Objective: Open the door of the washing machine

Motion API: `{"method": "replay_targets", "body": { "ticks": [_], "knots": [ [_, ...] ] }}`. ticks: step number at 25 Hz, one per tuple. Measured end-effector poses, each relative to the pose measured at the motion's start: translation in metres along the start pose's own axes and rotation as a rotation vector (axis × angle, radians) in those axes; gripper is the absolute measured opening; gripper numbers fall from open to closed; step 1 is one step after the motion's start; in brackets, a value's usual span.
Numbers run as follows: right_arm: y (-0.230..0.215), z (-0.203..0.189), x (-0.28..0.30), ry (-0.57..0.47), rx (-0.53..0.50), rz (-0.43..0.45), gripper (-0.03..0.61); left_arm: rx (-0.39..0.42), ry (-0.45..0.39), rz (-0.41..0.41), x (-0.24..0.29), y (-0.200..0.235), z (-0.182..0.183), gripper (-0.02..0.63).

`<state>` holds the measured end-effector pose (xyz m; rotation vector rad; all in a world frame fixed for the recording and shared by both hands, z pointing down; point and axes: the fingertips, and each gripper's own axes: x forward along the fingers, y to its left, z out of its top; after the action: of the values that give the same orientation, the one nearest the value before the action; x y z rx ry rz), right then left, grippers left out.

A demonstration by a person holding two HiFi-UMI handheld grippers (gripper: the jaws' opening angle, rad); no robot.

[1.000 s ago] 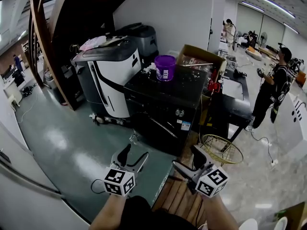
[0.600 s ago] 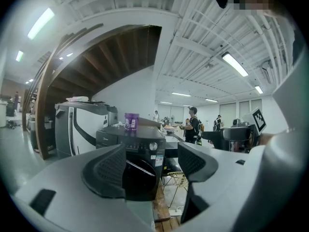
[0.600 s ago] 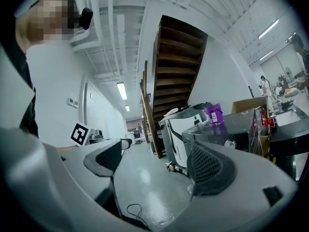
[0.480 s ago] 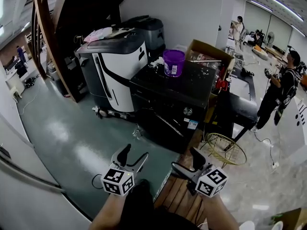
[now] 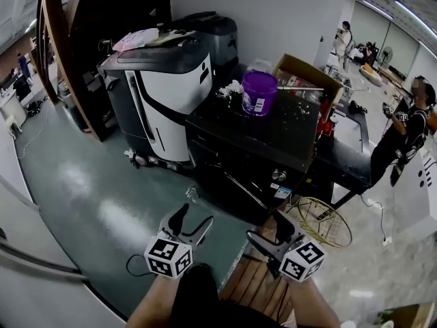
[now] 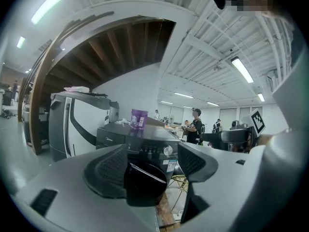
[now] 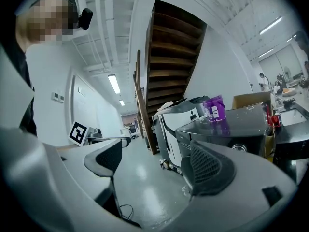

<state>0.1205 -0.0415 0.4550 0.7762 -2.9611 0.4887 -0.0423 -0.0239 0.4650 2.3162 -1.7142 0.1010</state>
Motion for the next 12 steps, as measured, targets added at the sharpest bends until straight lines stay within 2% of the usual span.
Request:
{"method": "replay_targets", "body": {
  "ticks": [6,12],
  "knots": [
    [-0.007,0.024,0.078,0.062,-0.017,-0.021,0.44,-0.026,0.01,-0.023,0.035,0.069,0.025,0.342],
    [0.006,0.073,0.117,0.086,-0.069,-0.046,0.44,-0.04,0.013,-0.071,0.055,0.105,0.07,0.341]
  ]
}}
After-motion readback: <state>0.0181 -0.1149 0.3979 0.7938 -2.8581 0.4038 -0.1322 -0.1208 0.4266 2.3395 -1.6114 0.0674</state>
